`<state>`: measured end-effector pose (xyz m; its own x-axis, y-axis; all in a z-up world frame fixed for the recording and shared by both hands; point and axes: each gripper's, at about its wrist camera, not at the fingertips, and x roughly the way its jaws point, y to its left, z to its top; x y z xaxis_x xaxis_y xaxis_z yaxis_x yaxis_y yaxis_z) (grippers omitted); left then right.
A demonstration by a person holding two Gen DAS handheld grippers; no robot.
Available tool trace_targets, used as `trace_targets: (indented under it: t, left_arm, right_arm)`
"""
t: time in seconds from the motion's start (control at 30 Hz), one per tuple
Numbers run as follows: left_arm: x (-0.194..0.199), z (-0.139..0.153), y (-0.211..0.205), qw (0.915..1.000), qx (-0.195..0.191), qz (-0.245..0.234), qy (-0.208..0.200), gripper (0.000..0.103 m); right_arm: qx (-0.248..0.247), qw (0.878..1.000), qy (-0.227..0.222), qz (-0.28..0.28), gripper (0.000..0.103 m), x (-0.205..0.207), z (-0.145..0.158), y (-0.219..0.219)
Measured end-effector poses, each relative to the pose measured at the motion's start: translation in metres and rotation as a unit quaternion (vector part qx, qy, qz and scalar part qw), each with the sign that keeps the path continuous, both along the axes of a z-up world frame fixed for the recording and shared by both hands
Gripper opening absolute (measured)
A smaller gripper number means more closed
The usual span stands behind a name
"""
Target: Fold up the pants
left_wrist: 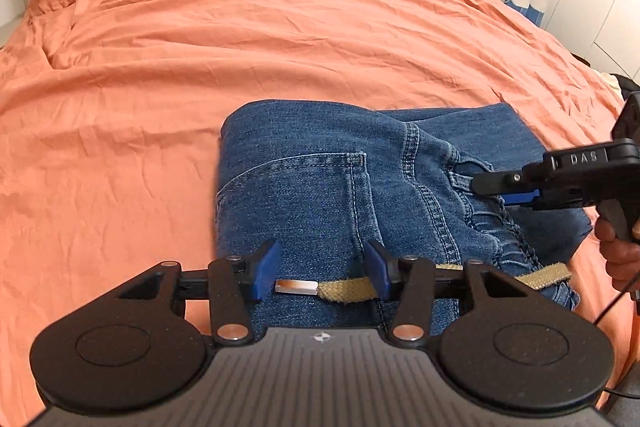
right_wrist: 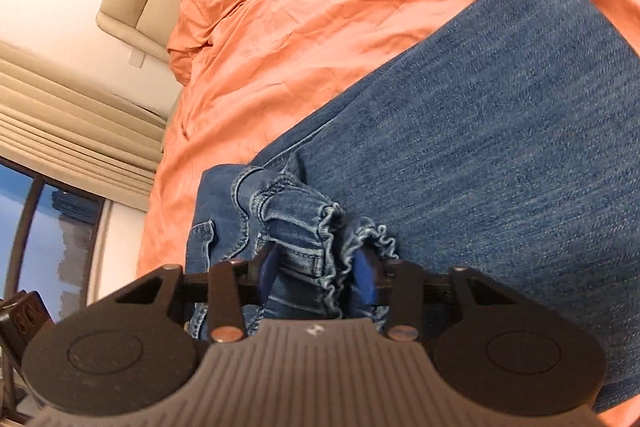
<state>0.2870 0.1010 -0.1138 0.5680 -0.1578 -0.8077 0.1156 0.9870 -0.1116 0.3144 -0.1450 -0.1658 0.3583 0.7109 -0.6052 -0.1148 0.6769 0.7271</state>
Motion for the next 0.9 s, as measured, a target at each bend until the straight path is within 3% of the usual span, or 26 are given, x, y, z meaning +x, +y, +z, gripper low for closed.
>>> trace_targets:
  t: [0.17,0.4,0.63,0.77,0.9]
  left_arm:
    - [-0.009,0.011,-0.002,0.9994,0.013,0.026,-0.02,0.054]
    - [-0.024,0.047,0.015,0.9931,0.007,0.098,-0.064,0.052]
    - [-0.021,0.063,0.028,0.9901,-0.006,0.12,-0.073,0.05]
    - [-0.011,0.05,0.019,0.9916,-0.009,0.109,-0.069,0.05]
    - [0.003,0.031,-0.003,0.9944,0.02,0.08,-0.066,0.05]
  right_arm:
    - [-0.113,0.986,-0.107,0.053,0.011,-0.015,0.048,0.029]
    - [-0.146,0.963,-0.206,0.093,0.009,-0.033,0.14,0.053]
    - [-0.17,0.95,-0.246,0.091,0.009,-0.023,0.221,0.056]
    - [-0.201,0.952,-0.224,0.061,0.009,-0.012,0.222,0.021]
    - [-0.234,0.956,-0.177,0.02,0.009,0.008,0.173,-0.032]
